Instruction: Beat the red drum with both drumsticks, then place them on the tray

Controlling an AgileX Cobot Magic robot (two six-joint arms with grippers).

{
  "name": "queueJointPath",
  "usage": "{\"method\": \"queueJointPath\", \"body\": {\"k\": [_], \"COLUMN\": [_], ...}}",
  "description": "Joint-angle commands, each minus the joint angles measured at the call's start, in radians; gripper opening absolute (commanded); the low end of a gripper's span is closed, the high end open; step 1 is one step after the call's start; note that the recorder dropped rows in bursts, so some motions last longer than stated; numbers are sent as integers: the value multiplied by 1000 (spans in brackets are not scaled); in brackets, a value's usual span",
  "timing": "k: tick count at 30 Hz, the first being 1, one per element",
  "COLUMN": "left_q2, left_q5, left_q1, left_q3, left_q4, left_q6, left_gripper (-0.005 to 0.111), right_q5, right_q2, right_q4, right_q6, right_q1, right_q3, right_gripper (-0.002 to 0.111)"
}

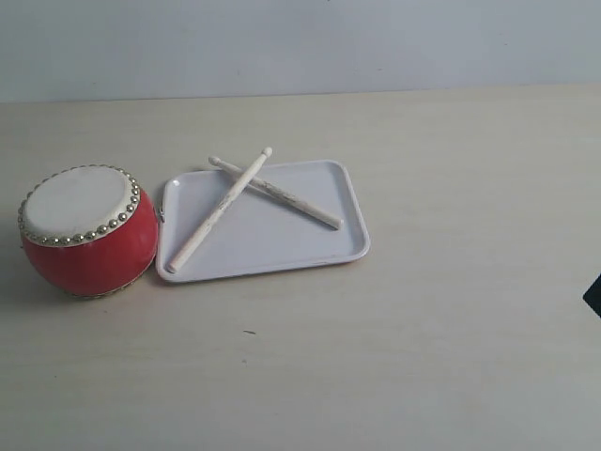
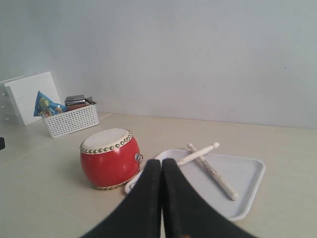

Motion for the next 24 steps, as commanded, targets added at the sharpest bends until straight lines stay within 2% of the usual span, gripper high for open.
{"method": "queueJointPath", "body": {"k": [1,11,13,15,18,24], "left_q2": [-4,-4,-4,-4,-4,-4], "left_q5": [-2,-2,-2,-2,-2,-2], "left_q1": [1,1,1,1,1,1], "left_q3": [3,3,3,3,3,3], "left_q4": [-5,-5,-5,-5,-5,-5], "left_q6": [3,3,3,3,3,3], "left_gripper": [1,1,1,1,1,1], "right_q5": [3,-4,-4,3,1,3], "right_q2": [-6,-6,-6,-6,-6,-6], "right_q4": [-3,-29,-161,-382,-610,-751], "right_q6": [-9,0,79,280,583,680], "right_q1": [1,1,1,1,1,1], "right_q3": [4,4,4,4,4,4], "right_gripper": [0,0,0,0,0,0]}}
